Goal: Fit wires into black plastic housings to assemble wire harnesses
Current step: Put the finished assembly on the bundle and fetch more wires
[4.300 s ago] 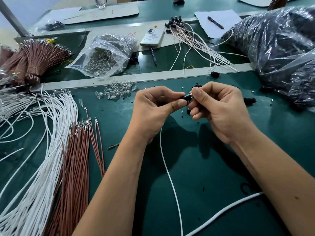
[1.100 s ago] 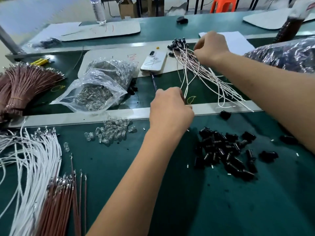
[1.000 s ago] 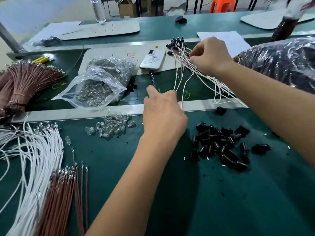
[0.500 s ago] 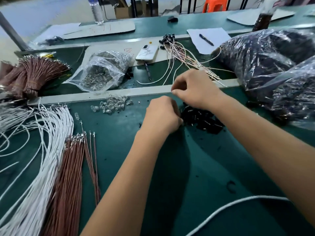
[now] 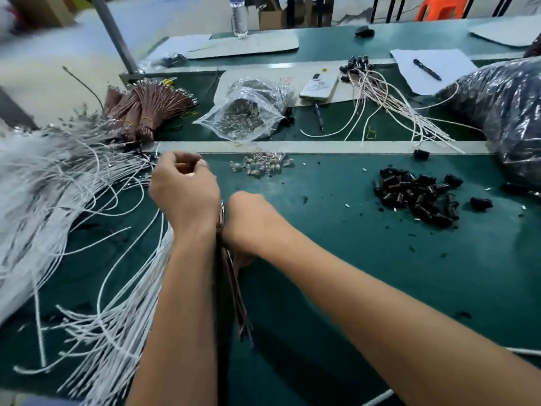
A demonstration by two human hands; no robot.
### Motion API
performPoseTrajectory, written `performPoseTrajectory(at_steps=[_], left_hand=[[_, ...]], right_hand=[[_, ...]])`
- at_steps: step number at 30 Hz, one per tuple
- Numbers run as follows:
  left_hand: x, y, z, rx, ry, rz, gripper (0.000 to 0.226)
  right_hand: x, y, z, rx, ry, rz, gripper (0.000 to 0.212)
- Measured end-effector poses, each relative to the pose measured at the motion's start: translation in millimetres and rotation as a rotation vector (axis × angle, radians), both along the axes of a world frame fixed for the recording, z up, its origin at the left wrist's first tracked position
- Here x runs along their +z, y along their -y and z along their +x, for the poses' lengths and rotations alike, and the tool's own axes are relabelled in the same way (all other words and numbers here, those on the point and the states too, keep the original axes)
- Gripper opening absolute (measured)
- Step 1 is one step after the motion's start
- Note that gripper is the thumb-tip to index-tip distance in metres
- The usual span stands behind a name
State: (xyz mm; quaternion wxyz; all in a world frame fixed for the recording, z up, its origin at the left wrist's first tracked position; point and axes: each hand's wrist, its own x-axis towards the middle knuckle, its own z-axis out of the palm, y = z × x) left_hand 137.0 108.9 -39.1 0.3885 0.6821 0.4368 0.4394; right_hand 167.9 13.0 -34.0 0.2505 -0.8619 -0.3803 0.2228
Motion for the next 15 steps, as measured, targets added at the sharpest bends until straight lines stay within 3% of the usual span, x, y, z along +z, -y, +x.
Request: performPoseTrajectory(at_steps=[6, 9, 12, 15], left_hand=[[2.7, -24.9, -35.7, 0.168, 0.265, -0.216, 0.023], [5.7, -26.8, -40.7, 0.169, 0.319, -0.249, 0.022], [10.7, -18.7, -35.6, 0.089, 0.375, -0.315, 0.018], [12.0, 0.6, -20.8, -0.129, 0.386, -0.381, 0.014]], right_hand=[[-3.6, -10.3, -4.8, -0.012, -0.165, 0.018, 0.022], [-4.2, -3.8, 1.5, -0.091, -0.389, 0.143, 0.021], [3.6, 7.8, 12.6, -0.150, -0.652, 0.342, 0.023], [12.4, 28.6, 34.6, -0.263, -0.726, 0.606, 0.016]])
